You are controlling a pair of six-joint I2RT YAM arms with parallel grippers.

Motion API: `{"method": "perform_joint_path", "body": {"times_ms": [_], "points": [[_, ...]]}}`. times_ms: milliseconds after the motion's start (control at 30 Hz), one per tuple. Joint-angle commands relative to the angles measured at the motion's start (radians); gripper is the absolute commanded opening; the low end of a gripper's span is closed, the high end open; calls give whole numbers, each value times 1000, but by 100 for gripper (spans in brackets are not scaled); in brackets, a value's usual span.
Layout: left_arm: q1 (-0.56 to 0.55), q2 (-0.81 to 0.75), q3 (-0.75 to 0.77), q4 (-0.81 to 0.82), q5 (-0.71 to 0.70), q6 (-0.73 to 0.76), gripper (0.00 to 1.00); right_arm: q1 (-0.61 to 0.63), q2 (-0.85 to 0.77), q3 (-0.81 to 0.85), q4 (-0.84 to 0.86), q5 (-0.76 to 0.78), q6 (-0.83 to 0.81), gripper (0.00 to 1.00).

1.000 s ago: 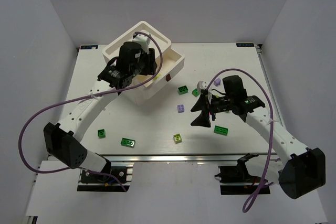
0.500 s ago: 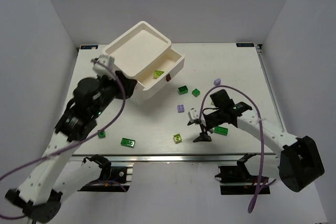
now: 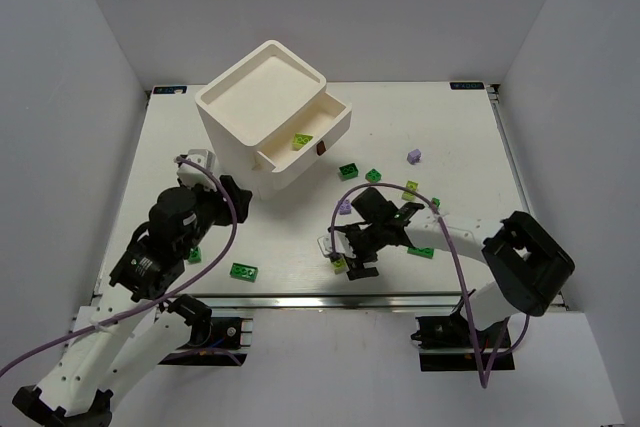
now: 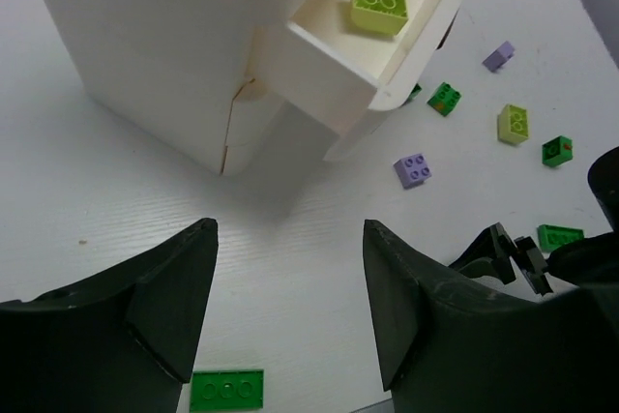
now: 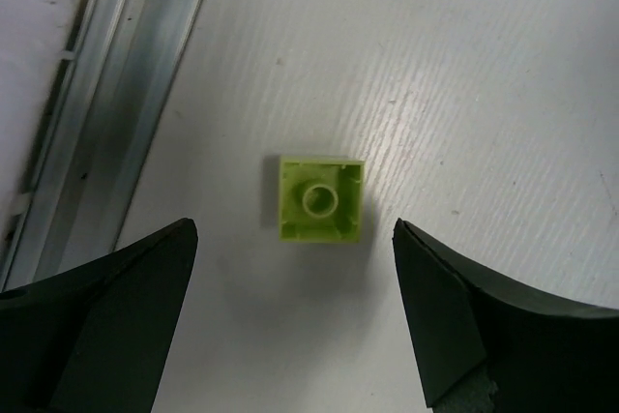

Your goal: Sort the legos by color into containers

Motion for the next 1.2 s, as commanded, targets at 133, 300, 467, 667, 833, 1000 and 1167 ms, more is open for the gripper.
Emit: {"method": "perform_joint_path", "body": {"times_ms": [133, 300, 467, 667, 833, 1000, 1167], "points": [[2, -73, -88, -1, -58, 40, 75, 50, 69, 62, 129, 111, 109, 86], [2, -130, -134, -7, -81, 44, 78, 70, 106, 71, 121, 123, 121, 76], [-7, -189, -142, -18, -92, 37, 80, 81, 110, 77, 98, 126, 123, 55], [-7, -222, -157, -13, -89, 34, 84, 79, 34, 74, 17, 88, 106, 21], [-7, -253, -161, -15, -107, 25, 86, 78, -158, 155, -109, 37, 141, 8], [-7, -268, -163, -15, -119, 20, 87, 76, -281, 318, -130, 67, 296, 3], [-7, -267, -163, -22, -132, 15, 87, 73, -259, 511, -17, 232, 475, 0]]}}
